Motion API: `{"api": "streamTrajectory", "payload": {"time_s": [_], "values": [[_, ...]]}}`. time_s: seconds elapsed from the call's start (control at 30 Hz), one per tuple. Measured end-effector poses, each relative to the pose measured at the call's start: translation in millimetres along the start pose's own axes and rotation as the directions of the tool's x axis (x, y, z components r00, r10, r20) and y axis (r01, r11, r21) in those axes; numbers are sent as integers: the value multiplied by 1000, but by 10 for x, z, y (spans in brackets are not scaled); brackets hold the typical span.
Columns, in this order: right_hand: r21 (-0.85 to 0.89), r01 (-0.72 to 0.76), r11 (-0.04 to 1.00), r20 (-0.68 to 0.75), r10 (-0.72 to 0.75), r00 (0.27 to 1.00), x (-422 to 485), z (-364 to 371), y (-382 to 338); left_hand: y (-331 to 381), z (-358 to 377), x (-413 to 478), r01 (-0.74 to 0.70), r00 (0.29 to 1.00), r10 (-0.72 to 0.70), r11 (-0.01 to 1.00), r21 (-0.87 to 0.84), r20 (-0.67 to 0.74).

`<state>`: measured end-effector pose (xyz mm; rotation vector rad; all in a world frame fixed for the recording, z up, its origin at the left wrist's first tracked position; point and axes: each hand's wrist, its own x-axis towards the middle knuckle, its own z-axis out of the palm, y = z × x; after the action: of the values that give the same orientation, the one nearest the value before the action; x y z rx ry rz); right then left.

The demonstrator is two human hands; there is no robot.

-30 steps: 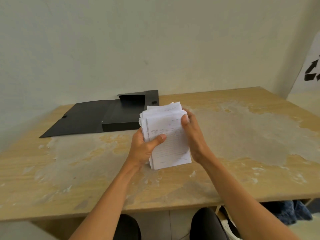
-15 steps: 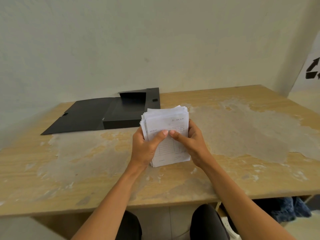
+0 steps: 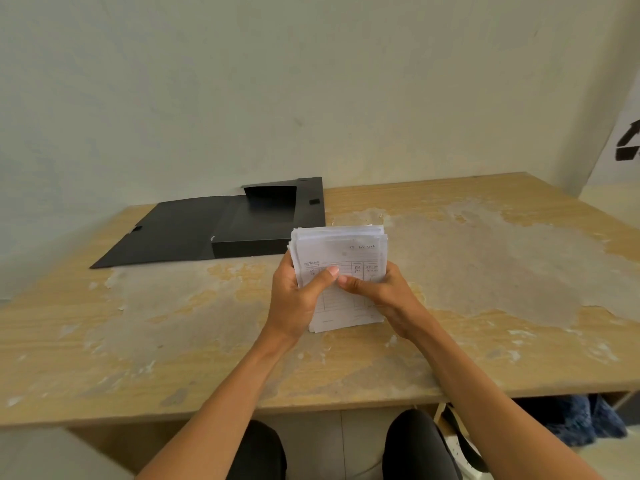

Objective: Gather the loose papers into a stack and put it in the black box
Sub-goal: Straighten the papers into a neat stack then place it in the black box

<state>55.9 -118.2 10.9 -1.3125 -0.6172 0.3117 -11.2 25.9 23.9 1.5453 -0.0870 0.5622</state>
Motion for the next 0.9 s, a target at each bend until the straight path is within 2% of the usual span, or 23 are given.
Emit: {"api": "streamTrajectory", "payload": {"time_s": [0.1,0.3,0.47,0.6,0.77,0.9], "values": [[24,23,999,-44,-22,999,4,25,20,1,25,5,-1,999,1,1000,2,-47],[13,81,997,-100,-79,992,19,67,20,-55,92,-12,-71,996,80,976,204,-36],[32,109,994,-81,-106,991,105,63,-110,115,38,105,-133,990,139,973,187,-20],[-49,44,998,-29,-46,999,101,-54,-53,95,-61,87,-76,996,82,980,186,-28],[-75,-1,997,4,2,1000,92,-85,-9,32,-84,109,1,1000,1,994,105,-14],[-17,-19,1000,7,19,1000,59,-13,107,-54,-50,90,97,995,-95,993,60,-31]]}}
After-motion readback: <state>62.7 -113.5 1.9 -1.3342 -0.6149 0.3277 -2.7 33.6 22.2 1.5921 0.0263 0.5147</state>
